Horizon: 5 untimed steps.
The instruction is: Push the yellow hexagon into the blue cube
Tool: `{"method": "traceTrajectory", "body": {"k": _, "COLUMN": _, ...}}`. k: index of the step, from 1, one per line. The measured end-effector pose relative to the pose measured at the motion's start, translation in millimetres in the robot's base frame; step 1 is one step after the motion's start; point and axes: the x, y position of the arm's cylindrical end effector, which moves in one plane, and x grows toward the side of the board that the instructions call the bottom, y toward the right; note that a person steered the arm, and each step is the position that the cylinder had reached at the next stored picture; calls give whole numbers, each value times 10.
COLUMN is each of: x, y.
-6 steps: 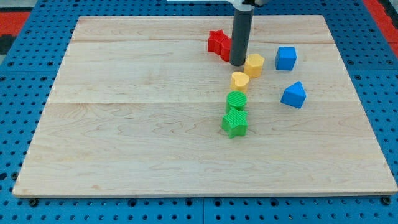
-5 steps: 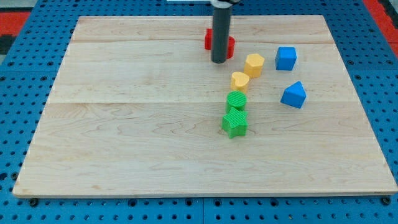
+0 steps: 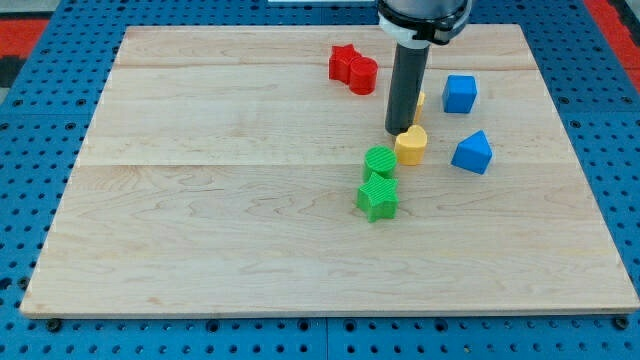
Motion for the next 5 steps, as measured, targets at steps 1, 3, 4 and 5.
{"method": "traceTrajectory", "body": {"k": 1, "x": 141, "y": -276}}
{"method": "traceTrajectory", "body": {"k": 3, "x": 171, "y": -269}}
{"method": "traceTrajectory", "body": {"k": 4, "x": -173, "y": -246}}
{"method": "traceTrajectory", "body": {"k": 5, "x": -350, "y": -67}}
